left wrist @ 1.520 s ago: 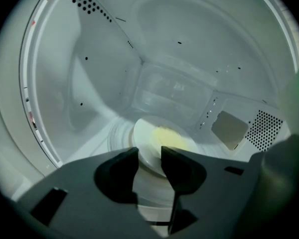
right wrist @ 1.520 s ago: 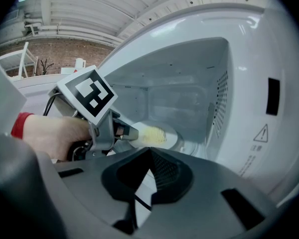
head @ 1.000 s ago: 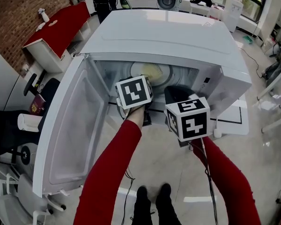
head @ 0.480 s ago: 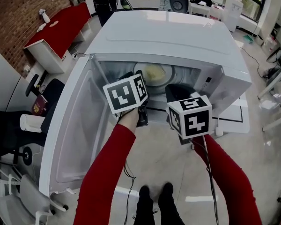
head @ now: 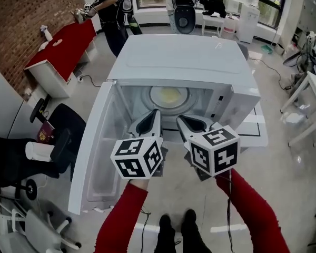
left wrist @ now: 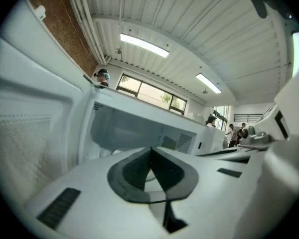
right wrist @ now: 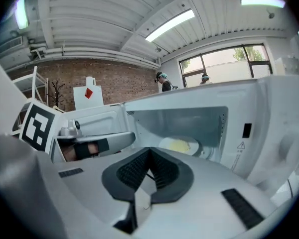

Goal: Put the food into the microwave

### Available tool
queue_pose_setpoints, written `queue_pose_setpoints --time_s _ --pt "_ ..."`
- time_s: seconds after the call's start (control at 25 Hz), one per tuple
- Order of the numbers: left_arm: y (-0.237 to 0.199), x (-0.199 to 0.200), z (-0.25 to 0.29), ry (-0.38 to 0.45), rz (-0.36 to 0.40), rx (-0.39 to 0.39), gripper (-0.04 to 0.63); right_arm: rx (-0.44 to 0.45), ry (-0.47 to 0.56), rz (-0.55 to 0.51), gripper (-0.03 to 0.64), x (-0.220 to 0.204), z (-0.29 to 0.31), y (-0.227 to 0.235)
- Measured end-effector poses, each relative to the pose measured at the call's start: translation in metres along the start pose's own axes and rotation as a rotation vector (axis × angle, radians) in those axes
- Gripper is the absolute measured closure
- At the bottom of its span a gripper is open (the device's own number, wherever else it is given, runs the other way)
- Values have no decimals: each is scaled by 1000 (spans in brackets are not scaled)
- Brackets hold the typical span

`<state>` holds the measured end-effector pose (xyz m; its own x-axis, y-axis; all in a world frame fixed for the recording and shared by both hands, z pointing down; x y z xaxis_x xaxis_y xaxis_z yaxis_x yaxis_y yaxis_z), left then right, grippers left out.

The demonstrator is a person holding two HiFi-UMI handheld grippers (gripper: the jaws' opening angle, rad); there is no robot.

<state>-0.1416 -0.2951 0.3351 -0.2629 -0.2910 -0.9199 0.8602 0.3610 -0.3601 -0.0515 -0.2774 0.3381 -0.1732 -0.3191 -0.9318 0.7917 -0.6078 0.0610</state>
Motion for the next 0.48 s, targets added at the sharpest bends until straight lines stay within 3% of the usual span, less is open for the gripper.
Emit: queue_pose_setpoints --time_s 0.24,0.48 --pt "33 2 -54 2 13 -96 586 69 101 51 603 12 -61 -32" --pt "42 -15 -113 -18 -7 -154 588 65 164 12 603 0 -104 -68"
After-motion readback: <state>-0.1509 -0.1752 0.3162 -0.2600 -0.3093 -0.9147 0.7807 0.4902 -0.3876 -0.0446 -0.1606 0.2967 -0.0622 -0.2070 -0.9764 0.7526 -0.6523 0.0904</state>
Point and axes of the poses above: the fingertips, and each gripper's own axes: z forward along the fingers, y to its right, x out of its top, the point moved 3 cm from there along -z, backward along the fingers, and after that the axes turned 7 degrees about -z, right-handed, at the moved point
